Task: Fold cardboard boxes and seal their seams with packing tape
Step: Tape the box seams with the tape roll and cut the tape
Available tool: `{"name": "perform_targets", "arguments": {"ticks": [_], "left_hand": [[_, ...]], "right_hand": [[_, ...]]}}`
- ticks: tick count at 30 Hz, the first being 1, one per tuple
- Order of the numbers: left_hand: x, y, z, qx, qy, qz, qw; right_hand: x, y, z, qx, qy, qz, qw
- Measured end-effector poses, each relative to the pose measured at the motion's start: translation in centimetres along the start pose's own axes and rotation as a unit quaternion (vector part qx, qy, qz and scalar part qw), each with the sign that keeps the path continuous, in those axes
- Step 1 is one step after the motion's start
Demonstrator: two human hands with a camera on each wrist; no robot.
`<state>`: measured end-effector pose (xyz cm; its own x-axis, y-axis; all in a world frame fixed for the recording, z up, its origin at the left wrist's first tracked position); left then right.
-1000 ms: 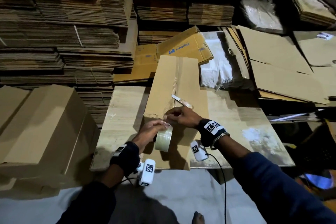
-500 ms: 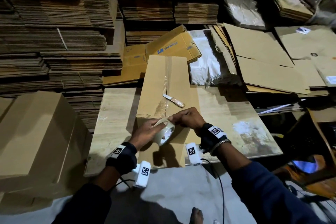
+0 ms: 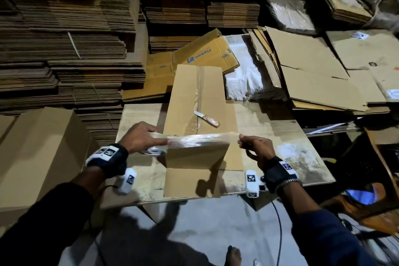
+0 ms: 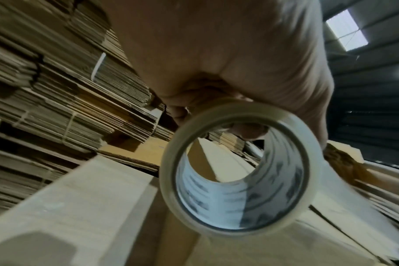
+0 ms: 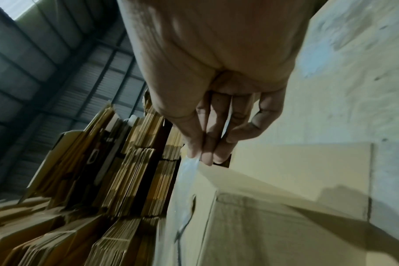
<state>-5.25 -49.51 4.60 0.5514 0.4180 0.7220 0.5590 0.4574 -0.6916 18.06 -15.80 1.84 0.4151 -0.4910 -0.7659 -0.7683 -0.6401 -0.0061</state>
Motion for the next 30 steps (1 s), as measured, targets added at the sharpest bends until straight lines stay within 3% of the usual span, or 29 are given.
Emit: {"name": "perform_targets", "arguments": {"ticks": [13,19,25,27,30], "left_hand": [[-4.4,-2.6,3.6,-0.005,0.039,0.107,0.993],[-7.3,-0.8,4.0,-0.027,0.032,0.103,0.994],[-8.3,1.1,3.2,-0.015,0.037,0.020,0.999],[-8.4,1.7,3.2,-0.002,0.031,0.000,1.000],[-8.8,2.4,3.1,0.016,0.012,-0.021,1.000]], "right_hand": [[2.8,1.9,0.2,0.001,0.080,0.082,0.993],[4.1,3.3,0.7,0.010,0.123,0.097,0.988],[5.2,6.2,0.6,0.052,0.153,0.151,0.975],[5.2,6.6,0.7,0.066,0.161,0.121,0.977],[4.7,5.8,1.9,0.080,0.180,-0.016,0.980]]}}
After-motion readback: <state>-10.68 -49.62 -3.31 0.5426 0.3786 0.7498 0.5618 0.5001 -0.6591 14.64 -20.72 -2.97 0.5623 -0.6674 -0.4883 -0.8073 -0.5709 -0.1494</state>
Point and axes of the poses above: each hand's wrist, its own z-axis towards the middle knuckle, its own y-axis out of the palm, x = y × z, the point moved 2 cm from there along z, towards the middle knuckle, and after that the axes turned 15 degrees about y, right-handed, at the moved point
